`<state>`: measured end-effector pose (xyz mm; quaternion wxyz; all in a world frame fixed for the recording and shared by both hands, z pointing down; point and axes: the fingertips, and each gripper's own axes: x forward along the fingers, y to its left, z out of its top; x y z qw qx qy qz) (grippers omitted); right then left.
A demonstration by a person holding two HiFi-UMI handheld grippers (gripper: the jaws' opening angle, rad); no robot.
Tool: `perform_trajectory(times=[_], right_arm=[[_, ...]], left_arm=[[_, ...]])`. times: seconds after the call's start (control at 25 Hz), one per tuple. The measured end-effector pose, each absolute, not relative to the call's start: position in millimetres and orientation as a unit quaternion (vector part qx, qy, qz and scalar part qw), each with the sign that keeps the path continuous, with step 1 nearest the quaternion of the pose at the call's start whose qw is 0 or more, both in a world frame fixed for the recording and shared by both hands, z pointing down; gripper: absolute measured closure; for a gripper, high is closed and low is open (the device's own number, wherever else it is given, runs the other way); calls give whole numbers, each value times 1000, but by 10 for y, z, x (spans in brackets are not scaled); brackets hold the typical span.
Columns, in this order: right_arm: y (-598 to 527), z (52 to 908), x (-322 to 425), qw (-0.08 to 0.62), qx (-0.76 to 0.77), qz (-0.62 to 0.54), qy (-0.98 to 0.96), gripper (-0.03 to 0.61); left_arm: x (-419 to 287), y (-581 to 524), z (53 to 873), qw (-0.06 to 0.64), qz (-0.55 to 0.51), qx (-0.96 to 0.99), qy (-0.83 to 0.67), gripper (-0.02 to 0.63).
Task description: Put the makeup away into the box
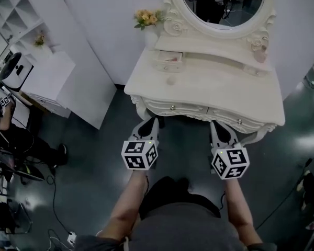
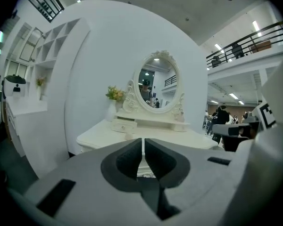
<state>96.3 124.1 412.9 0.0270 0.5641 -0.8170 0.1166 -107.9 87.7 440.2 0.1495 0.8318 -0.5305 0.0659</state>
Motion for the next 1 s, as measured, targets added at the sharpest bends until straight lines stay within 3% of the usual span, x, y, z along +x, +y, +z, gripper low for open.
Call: perform_trajectory(times=[0.16, 0.6, 1.0], right_arm=[[1240, 4102, 1046, 21, 562, 117, -819, 575], [1205, 4139, 1235, 13, 566, 125, -815, 575], [900, 4174, 1290, 18, 569, 131, -811, 568]], left_arm=[[-1057, 837, 4368, 147, 63, 826, -540, 599], [-927, 689, 4387, 146, 82, 821, -546, 486], [-831, 336, 4464, 144, 99, 824, -539, 448]])
